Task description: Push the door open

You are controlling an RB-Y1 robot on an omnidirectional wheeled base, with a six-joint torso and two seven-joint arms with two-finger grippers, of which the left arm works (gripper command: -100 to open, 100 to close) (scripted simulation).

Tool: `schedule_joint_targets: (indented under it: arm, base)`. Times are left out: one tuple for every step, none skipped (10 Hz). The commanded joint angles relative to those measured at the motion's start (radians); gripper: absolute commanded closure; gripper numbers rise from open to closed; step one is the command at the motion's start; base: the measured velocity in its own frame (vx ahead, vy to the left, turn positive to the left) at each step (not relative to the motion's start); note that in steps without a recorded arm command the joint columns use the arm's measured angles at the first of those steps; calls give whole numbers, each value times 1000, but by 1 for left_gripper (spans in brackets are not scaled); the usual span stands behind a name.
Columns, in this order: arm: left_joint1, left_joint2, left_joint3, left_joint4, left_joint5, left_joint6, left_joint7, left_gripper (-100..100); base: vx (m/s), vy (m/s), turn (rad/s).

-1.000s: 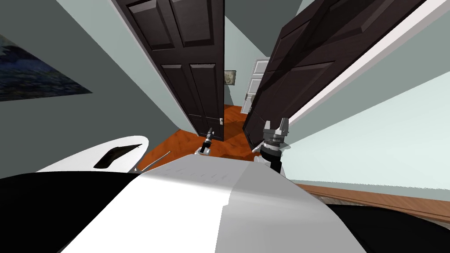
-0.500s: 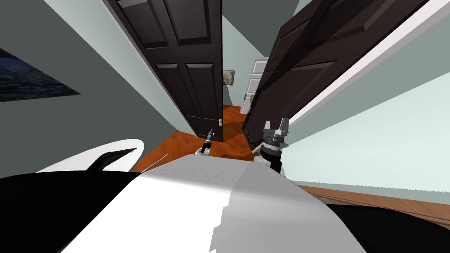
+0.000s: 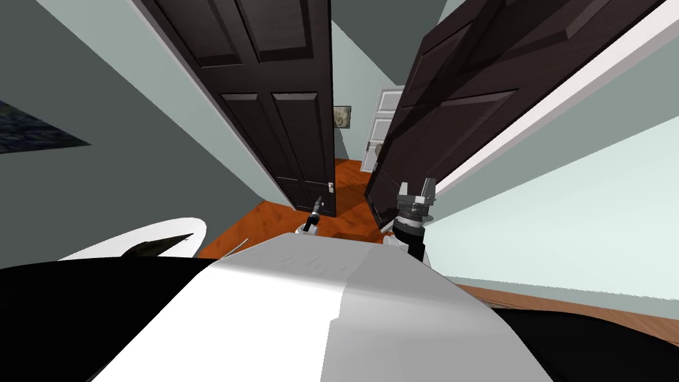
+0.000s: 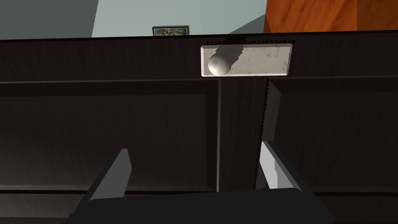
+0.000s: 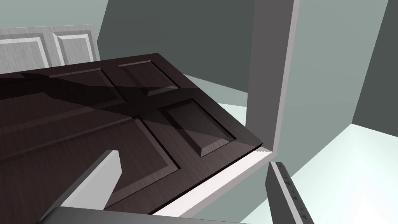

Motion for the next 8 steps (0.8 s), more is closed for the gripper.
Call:
schedule_joint_targets:
  arm:
    - [-12,-5,-2,31,2,-3,-6,-100]
    - [-23,-6,-4,60,5,-7,-8,-100]
    - [-28,-7,-5,74,6,-9,-9,-100]
    - [-38,-8,-7,100,7,-14,-10,-100]
    - [-42,-9,-7,109,8,-15,-11,-100]
    - [-52,-10,-9,135,10,-19,-13,-100]
    - [-47,-9,-8,125,9,-20,-11,-100]
    - [-49,-7,-5,130,10,-22,-13,-100]
  base:
    - [100,37,-41]
    - [105,28,-62]
    - [87,18,-39]
    - [84,17,-46]
    - [83,16,-28]
    - [75,17,-45]
    - [32,9,-10]
    - [138,-6,-33]
